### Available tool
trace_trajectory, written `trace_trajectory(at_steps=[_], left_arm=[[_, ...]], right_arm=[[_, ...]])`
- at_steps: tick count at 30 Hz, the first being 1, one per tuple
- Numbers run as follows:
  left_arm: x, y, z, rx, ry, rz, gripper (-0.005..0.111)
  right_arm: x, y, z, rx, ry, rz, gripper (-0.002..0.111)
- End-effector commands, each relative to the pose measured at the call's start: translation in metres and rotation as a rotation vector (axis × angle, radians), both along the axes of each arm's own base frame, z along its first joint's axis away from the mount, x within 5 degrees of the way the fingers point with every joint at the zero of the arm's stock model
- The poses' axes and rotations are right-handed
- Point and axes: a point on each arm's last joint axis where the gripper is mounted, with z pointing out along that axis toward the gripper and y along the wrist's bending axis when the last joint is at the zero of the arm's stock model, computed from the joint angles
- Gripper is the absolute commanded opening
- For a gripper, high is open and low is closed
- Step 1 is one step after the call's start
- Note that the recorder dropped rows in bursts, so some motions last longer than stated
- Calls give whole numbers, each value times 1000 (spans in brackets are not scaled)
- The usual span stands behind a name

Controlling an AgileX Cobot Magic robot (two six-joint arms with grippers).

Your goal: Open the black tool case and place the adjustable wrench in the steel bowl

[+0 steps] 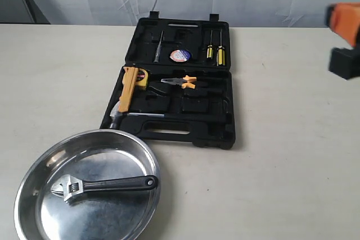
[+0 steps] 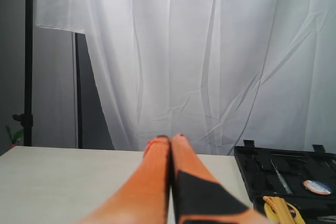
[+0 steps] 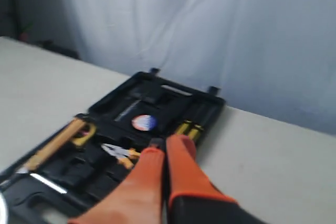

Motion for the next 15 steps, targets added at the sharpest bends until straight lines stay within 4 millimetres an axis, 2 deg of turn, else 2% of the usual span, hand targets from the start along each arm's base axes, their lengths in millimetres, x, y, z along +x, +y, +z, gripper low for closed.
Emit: trace_trajectory(at_steps=[1,6,13,15], left_arm=[[0,0,2,4,-4,-2,0],[0,0,2,4,-4,-2,0],[0,0,2,4,-4,-2,0],[0,0,2,4,-4,-2,0]], right_arm=[[-27,-38,-47,137,-41,-281,0],[-52,-56,-94,206,-68,-447,0],[-72,-56,-116,213,-143,-433,0],[-77,-55,-113,222,-193,-422,0]])
